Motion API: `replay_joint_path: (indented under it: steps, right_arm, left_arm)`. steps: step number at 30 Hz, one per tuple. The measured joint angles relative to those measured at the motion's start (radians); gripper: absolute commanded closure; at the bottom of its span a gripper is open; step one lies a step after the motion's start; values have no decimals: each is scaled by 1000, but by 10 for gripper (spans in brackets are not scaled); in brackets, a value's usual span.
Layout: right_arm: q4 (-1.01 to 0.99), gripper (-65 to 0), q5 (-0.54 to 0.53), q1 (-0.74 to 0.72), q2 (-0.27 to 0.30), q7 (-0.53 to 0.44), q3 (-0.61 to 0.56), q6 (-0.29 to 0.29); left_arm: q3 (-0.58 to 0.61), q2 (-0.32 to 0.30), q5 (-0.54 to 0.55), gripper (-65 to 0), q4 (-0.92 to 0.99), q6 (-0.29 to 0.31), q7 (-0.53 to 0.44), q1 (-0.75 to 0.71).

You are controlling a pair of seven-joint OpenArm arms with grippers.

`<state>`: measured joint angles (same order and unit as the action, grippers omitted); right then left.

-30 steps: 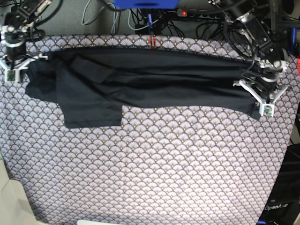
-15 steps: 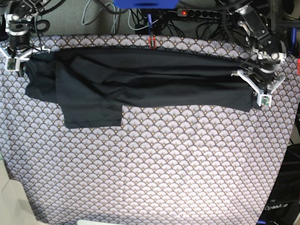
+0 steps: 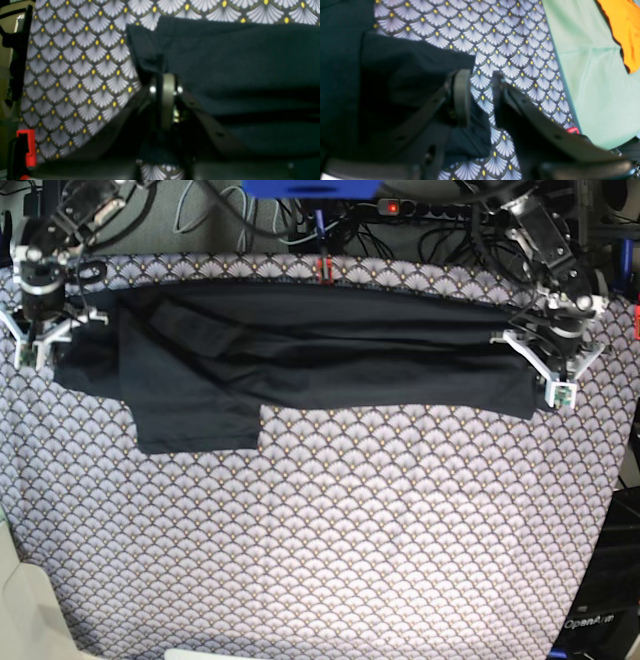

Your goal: Fold the T-shirt properly

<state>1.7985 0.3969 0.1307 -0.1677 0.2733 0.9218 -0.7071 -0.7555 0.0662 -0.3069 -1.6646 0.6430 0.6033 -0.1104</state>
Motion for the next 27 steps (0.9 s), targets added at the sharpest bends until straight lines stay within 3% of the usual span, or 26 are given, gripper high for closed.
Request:
replay_joint_path:
  steps: [7, 14, 21, 27]
  right_arm:
    - [110, -265, 1, -12, 4, 285, -54, 2]
    - [114, -269, -25, 102, 9, 304, -225, 1]
    - [130, -270, -55, 111, 8, 314, -251, 1]
    - [130, -270, -53, 90, 7, 426, -308, 1]
  left_arm:
    - [0, 0, 0, 0, 0, 0, -1, 5]
    - [32, -2, -1, 0, 0, -3, 0, 6]
    - [51, -3, -4, 0, 0, -11, 1, 8]
    - [54, -2, -5, 0, 28, -10, 2, 19]
